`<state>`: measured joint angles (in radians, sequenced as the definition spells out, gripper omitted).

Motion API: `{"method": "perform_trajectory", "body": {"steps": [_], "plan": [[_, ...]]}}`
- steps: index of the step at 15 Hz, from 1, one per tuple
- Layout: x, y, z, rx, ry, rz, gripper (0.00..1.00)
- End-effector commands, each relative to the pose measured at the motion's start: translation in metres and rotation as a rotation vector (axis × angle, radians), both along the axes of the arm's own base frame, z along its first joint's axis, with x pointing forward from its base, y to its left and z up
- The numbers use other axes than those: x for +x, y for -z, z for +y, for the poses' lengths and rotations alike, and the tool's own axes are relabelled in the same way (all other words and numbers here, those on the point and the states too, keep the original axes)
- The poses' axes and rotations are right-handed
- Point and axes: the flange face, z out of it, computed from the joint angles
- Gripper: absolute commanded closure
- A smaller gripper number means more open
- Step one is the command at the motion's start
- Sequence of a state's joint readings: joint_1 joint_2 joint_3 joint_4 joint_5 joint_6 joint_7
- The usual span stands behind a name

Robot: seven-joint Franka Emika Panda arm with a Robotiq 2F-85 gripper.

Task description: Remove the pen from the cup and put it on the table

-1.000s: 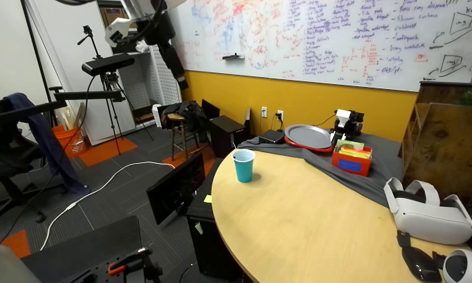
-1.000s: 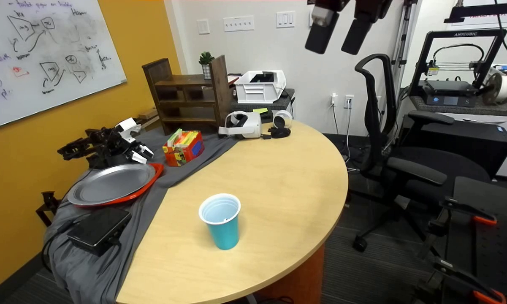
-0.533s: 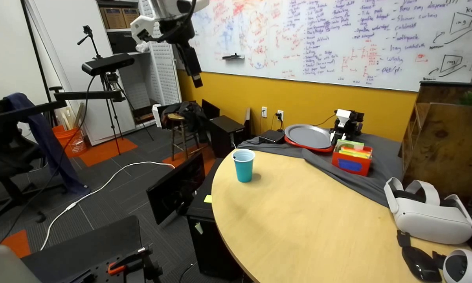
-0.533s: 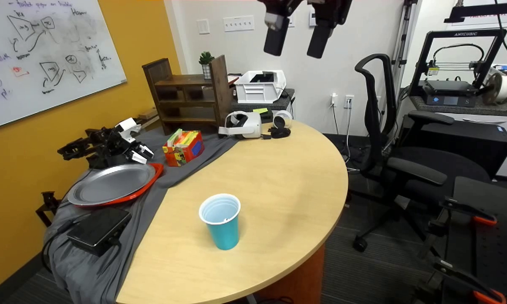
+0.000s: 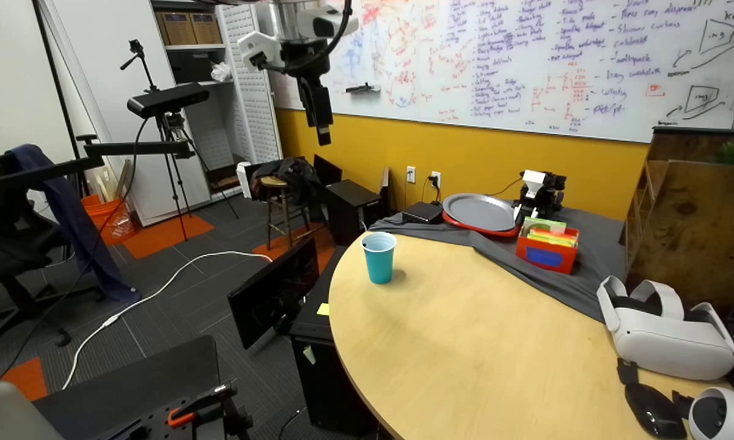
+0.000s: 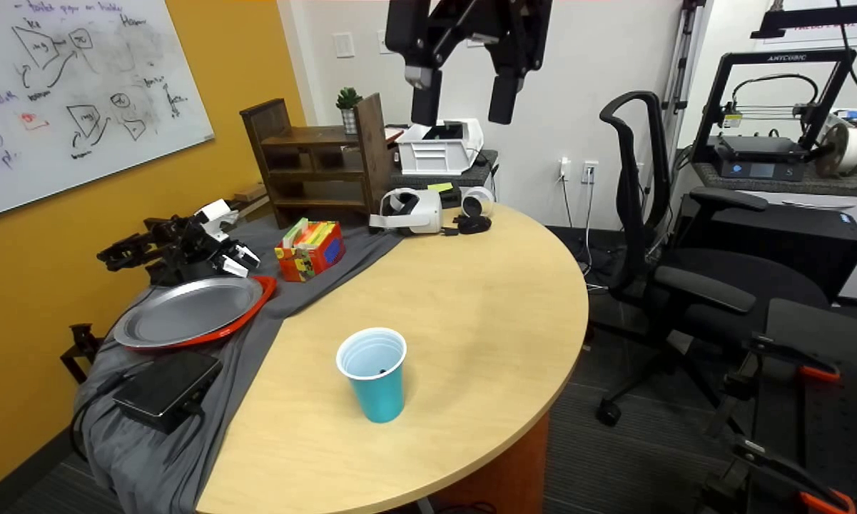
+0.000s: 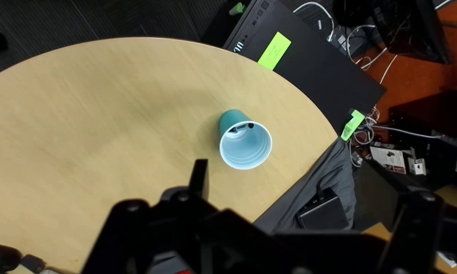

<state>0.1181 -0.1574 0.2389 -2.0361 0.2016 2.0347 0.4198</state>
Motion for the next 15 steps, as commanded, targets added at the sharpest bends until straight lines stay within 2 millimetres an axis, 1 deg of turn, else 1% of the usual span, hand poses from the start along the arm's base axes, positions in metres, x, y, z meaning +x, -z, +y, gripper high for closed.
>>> {"method": "perform_trajectory", "body": {"steps": [1, 4, 9, 10, 12, 15], "plan": [[0.024, 0.009, 0.003, -0.01, 0.02, 0.077, 0.0], [0.038, 0.024, 0.004, -0.013, 0.025, 0.125, 0.0], [0.053, 0.045, 0.005, -0.006, 0.046, 0.174, 0.0], [0.045, 0.046, 0.003, 0.002, 0.022, 0.139, 0.0], [0.049, 0.051, 0.003, 0.003, 0.023, 0.147, 0.0], [0.05, 0.051, 0.003, 0.003, 0.023, 0.149, 0.0]]}}
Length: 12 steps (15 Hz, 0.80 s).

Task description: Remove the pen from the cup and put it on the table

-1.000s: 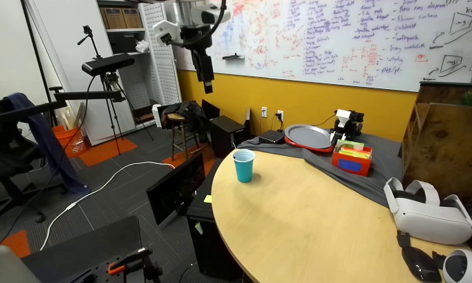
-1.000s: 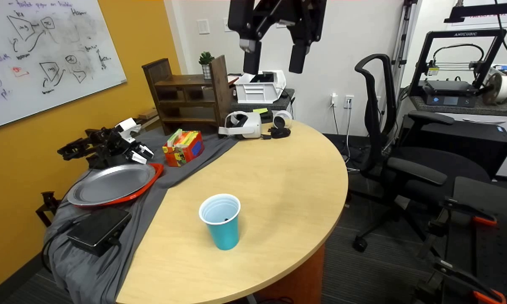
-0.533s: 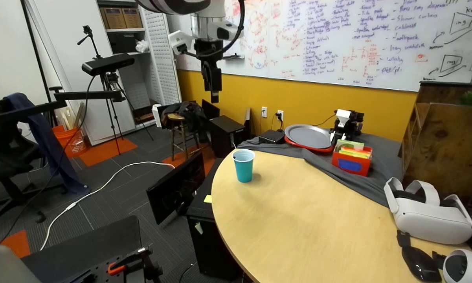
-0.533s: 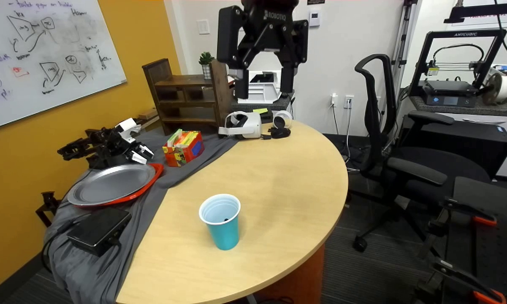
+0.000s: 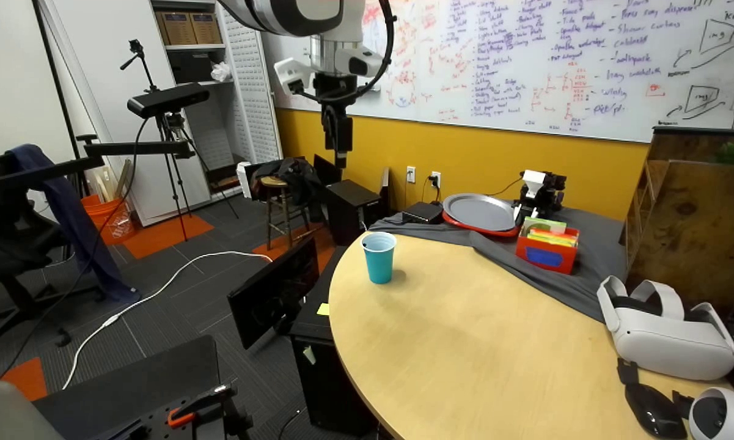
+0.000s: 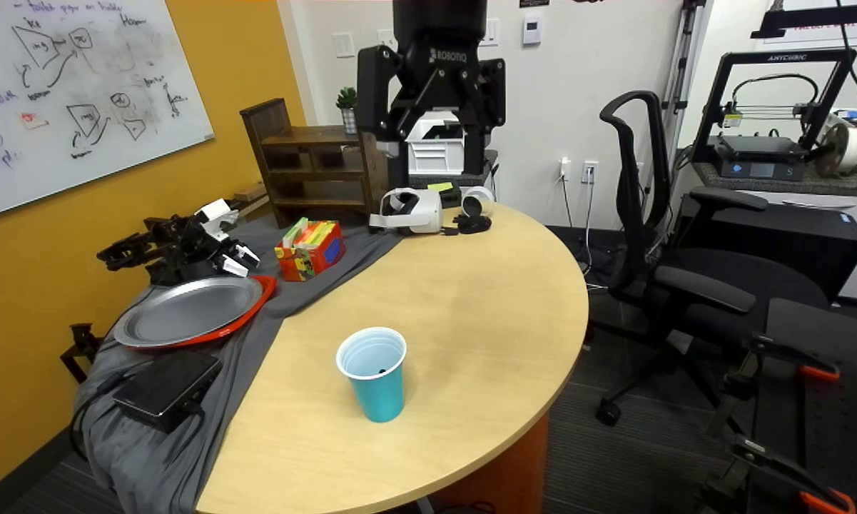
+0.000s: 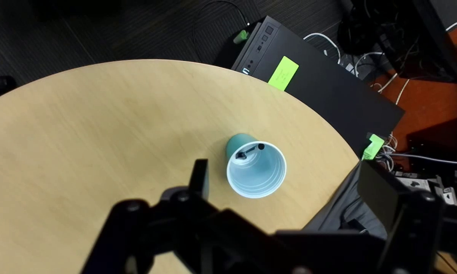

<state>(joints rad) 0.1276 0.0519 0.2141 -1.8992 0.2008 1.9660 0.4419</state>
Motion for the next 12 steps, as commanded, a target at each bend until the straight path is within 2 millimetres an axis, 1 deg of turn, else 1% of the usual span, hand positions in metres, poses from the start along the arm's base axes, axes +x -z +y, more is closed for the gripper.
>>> {"method": "perform_trajectory", "body": {"steps": [1, 4, 9, 12], "plan": [[0.0, -0.001, 0.0, 0.0, -0.001, 0.001, 0.0], [0.016, 0.009, -0.002, 0.008, 0.02, 0.026, 0.0], [0.046, 0.034, -0.008, 0.036, 0.055, 0.074, 0.0], [0.062, 0.052, -0.008, 0.046, 0.055, 0.097, 0.0]]}}
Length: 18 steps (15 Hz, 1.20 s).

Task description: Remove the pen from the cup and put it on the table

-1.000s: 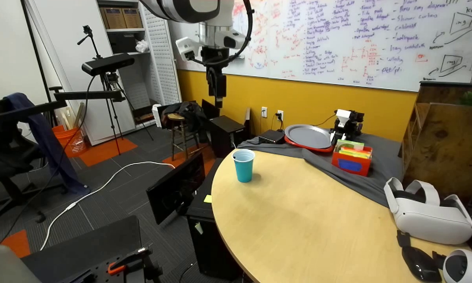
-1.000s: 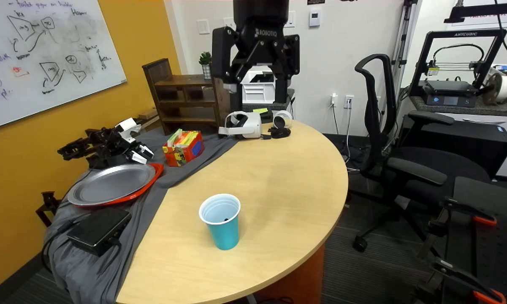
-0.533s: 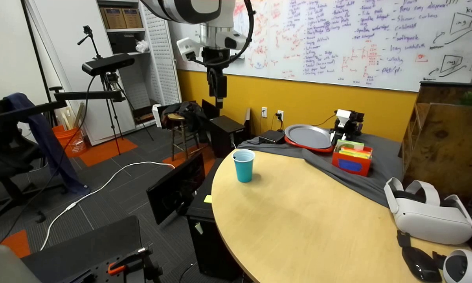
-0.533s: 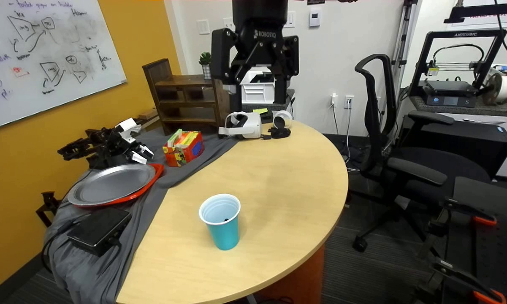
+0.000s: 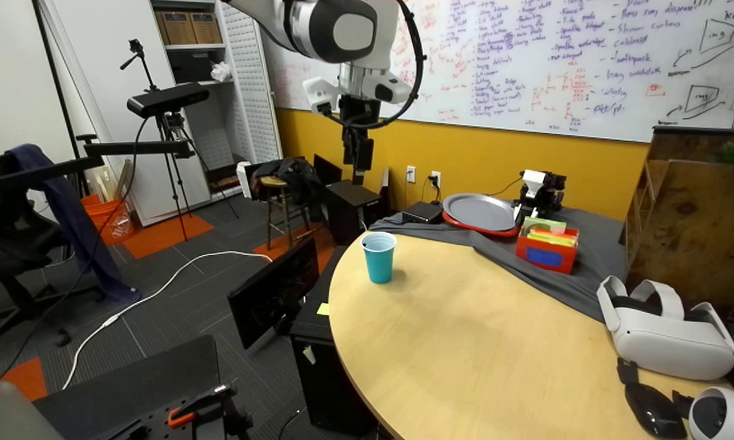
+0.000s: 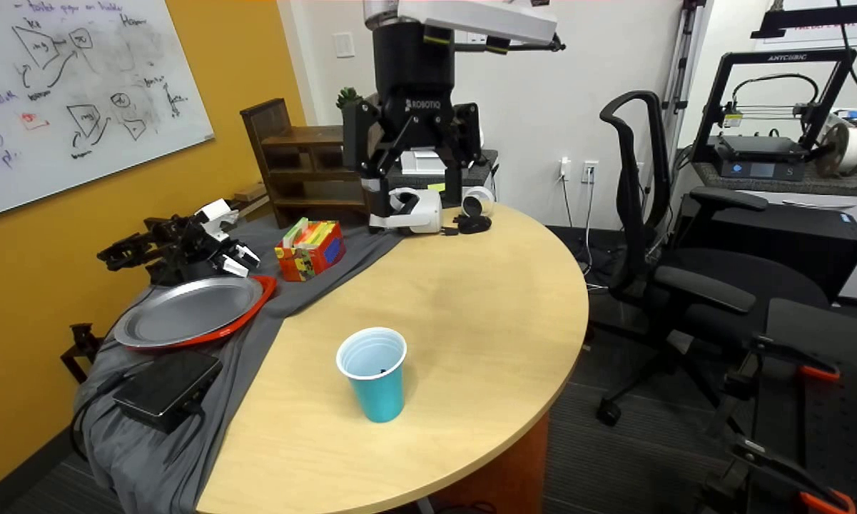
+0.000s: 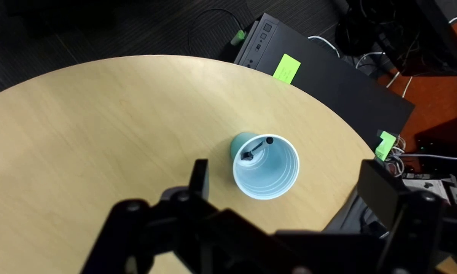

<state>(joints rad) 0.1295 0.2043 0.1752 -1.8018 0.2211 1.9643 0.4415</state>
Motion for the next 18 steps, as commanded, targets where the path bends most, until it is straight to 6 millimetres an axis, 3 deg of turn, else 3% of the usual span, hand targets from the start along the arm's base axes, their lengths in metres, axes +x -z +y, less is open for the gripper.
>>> {"method": "perform_trajectory", "body": {"steps": [1, 9, 13, 16, 18], "plan": [[0.024, 0.015, 0.006, 0.027, 0.009, 0.043, 0.0], [0.043, 0.057, 0.016, 0.06, 0.015, 0.14, 0.01], [0.049, 0.07, 0.015, 0.05, 0.018, 0.173, 0.25], [0.054, 0.081, 0.016, 0.042, 0.027, 0.177, 0.27], [0.056, 0.09, 0.019, 0.038, 0.023, 0.183, 0.23]]}}
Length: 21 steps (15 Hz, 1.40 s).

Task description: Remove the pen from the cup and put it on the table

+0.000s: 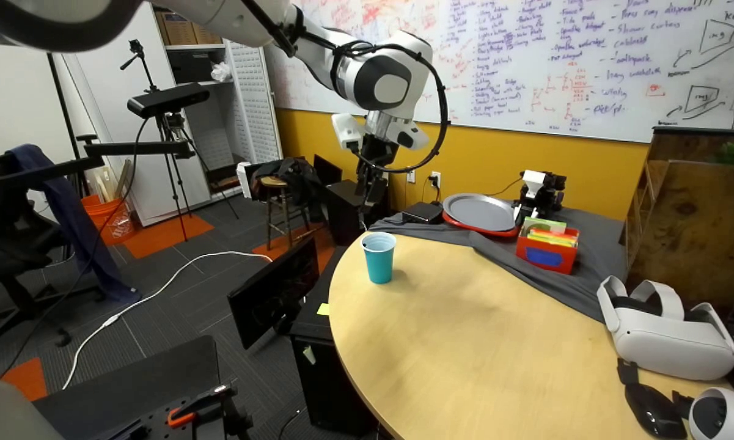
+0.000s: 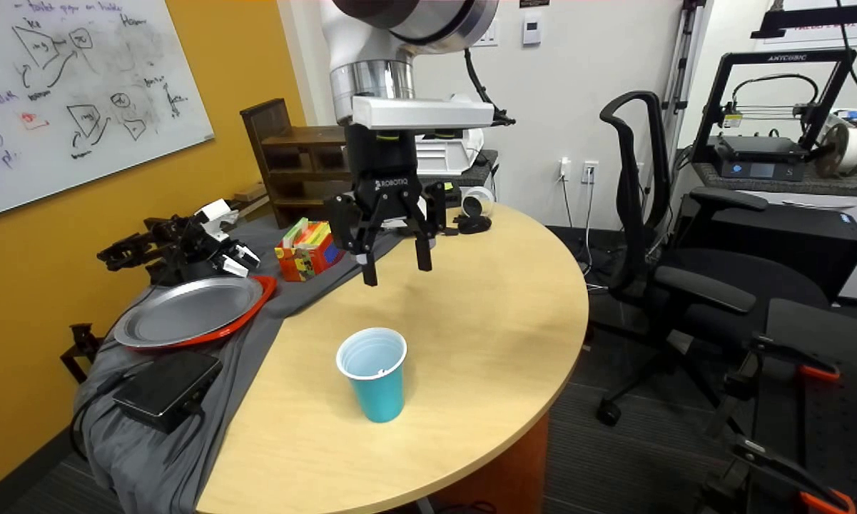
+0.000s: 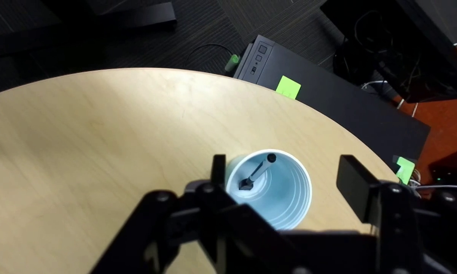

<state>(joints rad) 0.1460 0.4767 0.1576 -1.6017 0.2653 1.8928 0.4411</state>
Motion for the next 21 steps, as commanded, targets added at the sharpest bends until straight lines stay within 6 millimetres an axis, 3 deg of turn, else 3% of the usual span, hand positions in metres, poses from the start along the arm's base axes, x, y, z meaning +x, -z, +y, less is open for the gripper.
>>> {"method": "perform_trajectory", "body": {"steps": [1, 7, 13, 15, 19, 21], "plan": [[0.007, 0.011, 0.008, -0.007, 0.009, 0.026, 0.24], [0.011, 0.04, 0.016, -0.002, -0.011, 0.037, 0.37], [0.018, 0.053, 0.018, 0.02, -0.035, -0.012, 0.36], [0.021, 0.056, 0.019, 0.029, -0.049, -0.03, 0.39], [0.024, 0.064, 0.019, 0.03, -0.063, -0.04, 0.57], [0.026, 0.069, 0.02, 0.029, -0.066, -0.045, 0.57]]}}
